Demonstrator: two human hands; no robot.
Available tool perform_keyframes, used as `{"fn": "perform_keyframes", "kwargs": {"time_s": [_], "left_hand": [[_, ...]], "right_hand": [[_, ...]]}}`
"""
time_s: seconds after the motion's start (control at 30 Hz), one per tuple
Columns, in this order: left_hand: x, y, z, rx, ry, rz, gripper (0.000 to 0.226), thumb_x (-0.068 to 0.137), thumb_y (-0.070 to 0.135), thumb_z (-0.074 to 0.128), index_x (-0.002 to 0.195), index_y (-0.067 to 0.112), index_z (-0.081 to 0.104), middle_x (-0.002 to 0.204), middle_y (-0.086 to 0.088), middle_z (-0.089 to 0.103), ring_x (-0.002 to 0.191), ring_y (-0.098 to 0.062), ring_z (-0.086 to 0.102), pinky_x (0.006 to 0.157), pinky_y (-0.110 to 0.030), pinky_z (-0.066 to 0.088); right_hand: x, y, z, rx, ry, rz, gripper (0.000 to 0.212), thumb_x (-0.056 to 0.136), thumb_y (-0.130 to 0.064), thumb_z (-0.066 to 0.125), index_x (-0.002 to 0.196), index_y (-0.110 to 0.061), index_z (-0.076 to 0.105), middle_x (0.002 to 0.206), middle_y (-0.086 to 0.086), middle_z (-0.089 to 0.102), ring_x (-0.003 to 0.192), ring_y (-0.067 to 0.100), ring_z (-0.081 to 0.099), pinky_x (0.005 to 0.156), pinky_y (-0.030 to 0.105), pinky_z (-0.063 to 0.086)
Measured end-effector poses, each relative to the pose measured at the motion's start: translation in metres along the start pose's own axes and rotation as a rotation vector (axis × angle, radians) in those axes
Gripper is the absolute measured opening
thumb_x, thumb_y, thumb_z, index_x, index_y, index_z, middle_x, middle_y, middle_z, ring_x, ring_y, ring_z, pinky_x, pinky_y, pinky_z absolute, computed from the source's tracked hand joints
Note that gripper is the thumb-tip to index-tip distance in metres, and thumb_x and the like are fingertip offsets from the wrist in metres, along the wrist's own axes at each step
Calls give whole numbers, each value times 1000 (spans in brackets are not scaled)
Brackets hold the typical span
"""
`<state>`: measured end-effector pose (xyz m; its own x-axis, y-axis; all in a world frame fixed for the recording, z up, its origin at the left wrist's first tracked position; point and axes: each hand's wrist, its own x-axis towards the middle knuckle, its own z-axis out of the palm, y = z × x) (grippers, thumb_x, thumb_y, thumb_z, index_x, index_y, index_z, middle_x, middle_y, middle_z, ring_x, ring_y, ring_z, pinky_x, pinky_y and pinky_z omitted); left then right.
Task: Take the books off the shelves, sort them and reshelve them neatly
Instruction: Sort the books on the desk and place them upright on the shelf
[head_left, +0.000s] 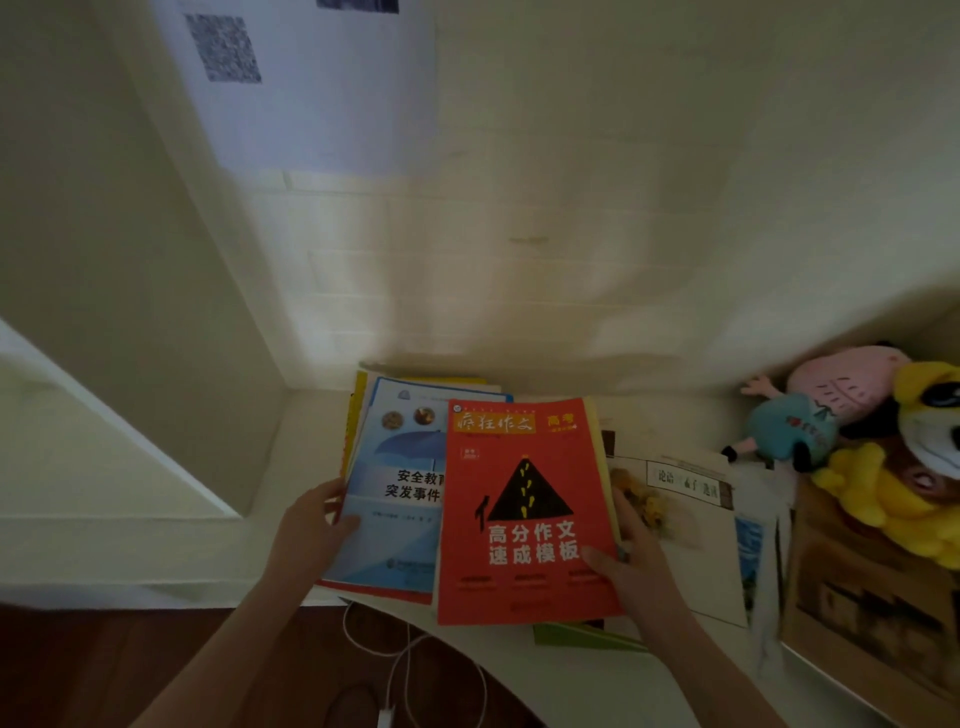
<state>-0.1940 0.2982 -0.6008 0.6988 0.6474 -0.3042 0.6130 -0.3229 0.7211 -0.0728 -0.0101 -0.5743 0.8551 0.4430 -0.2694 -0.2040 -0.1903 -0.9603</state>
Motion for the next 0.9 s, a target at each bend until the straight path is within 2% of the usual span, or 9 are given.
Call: {"fn": "perform_keyframes", "kwargs": {"time_s": [0.1,0.17,0.23,0.3,0.43,0.5,0.67,0.8,0.9], "left_hand": [[2,1,3,69,4,-13,36,88,10,61,124,4,58,116,-15,64,101,-30,60,82,-35,46],[4,3,4,88,-4,-41,30,92,14,56,120,4,60,113,-16,65,94,-29,61,79,-33,45],[6,5,6,84,-15,-71,30,96,21,51,119,4,60,112,-17,65,92,-29,61,77,-32,45],[10,6,6,90,-31,-115,36,97,29,48,120,4,59,116,-17,63,97,-30,60,80,-33,45],[18,4,0,2,-130,-218,57,91,49,52,130,7,52,123,-15,60,108,-29,59,90,-34,46],[19,6,-2,-54,-178,-231,68,83,59,58,129,10,53,117,-13,64,100,-27,63,91,-38,50],[16,14,-2,-48,-228,-187,55,84,44,62,127,11,52,91,-2,64,77,-17,64,69,-25,49],[19,15,-8,33,-213,-201,64,83,45,66,133,10,48,118,-15,62,101,-29,62,88,-38,49],[17,17,-13,5,-239,-236,69,79,51,67,134,12,47,118,-14,62,101,-29,63,93,-43,49]], "right_hand": [[-1,7,4,5,-14,20,99,38,-57,85,126,-40,43,116,-9,58,88,-2,67,61,20,56],[5,17,10,-31,14,73,71,69,-32,79,128,-45,42,121,-3,60,98,9,67,74,35,59],[11,26,22,-122,31,78,62,84,-15,67,132,-46,41,125,0,60,108,19,63,86,50,55],[17,29,39,-205,44,61,67,84,-21,64,139,-44,33,127,-2,56,114,20,58,92,54,50],[23,21,71,-260,-15,89,76,94,-14,55,151,-33,9,142,0,33,128,17,40,108,47,37],[28,19,78,-267,-30,85,79,94,-10,54,153,-28,4,148,-2,26,133,14,34,110,42,34],[35,25,90,-233,-110,63,83,87,-21,65,151,-28,12,143,1,41,130,17,45,103,46,46],[38,27,91,-230,-168,55,93,70,-37,77,144,-45,21,141,4,42,129,21,46,99,51,47],[40,21,89,-210,-230,80,79,78,-28,76,139,-38,27,135,0,49,120,11,55,96,35,52]]}}
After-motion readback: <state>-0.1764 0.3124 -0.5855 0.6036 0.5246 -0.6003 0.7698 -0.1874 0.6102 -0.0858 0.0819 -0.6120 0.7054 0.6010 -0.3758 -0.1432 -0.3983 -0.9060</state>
